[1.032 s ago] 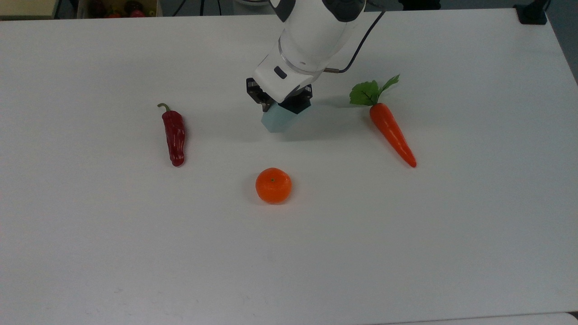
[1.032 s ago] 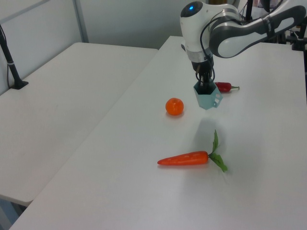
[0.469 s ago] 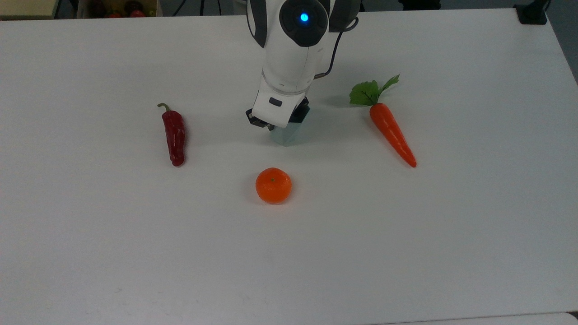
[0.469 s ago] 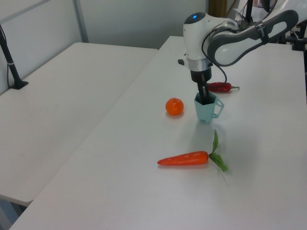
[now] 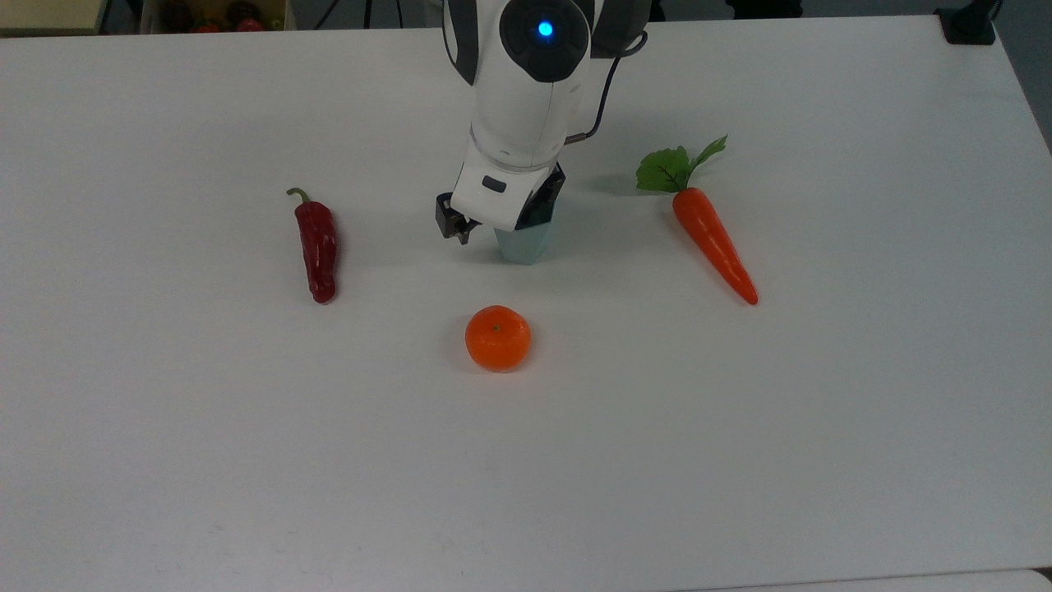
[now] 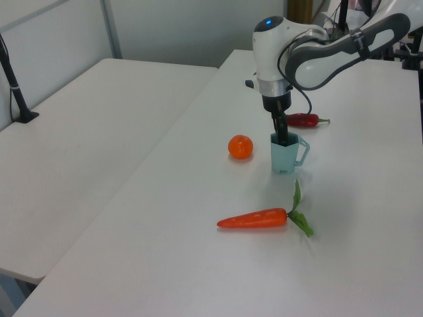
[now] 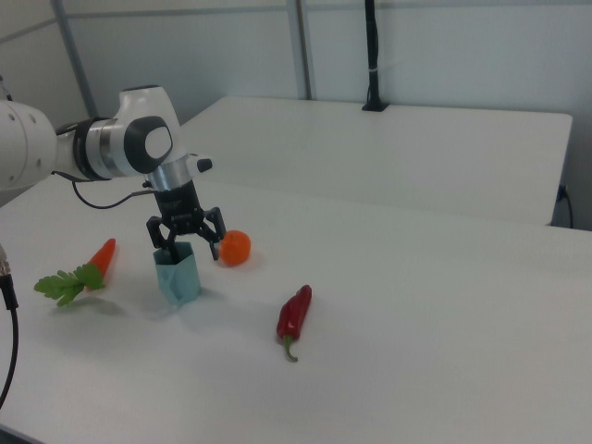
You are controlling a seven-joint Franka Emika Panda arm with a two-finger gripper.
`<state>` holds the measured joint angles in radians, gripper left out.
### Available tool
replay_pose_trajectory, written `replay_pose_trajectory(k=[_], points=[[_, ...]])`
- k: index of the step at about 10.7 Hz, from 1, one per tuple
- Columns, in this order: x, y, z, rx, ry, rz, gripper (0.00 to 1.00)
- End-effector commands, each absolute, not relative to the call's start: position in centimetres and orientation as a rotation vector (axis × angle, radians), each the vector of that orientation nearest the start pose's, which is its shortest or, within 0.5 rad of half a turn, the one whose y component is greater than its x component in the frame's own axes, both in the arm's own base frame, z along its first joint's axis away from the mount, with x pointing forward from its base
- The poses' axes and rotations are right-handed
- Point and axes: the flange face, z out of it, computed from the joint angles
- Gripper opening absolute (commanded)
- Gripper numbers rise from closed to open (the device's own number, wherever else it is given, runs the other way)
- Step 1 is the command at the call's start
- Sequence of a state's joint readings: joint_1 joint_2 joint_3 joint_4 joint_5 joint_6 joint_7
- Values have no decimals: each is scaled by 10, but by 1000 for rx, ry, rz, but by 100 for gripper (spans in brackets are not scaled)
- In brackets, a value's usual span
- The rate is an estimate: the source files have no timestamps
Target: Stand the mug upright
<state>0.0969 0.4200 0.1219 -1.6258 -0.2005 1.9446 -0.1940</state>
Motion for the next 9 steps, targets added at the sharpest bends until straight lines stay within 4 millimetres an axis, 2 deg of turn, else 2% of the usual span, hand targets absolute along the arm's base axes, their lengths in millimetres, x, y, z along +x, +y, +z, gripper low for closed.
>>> replay_pose_trajectory(k=[1, 3, 6, 9], points=[[633, 110, 441, -3238, -524, 58, 100], [622, 76, 493, -3280, -178, -34, 100], [587, 26, 561, -3158, 49, -20, 100], [575, 13, 579, -3159, 90, -19, 100]])
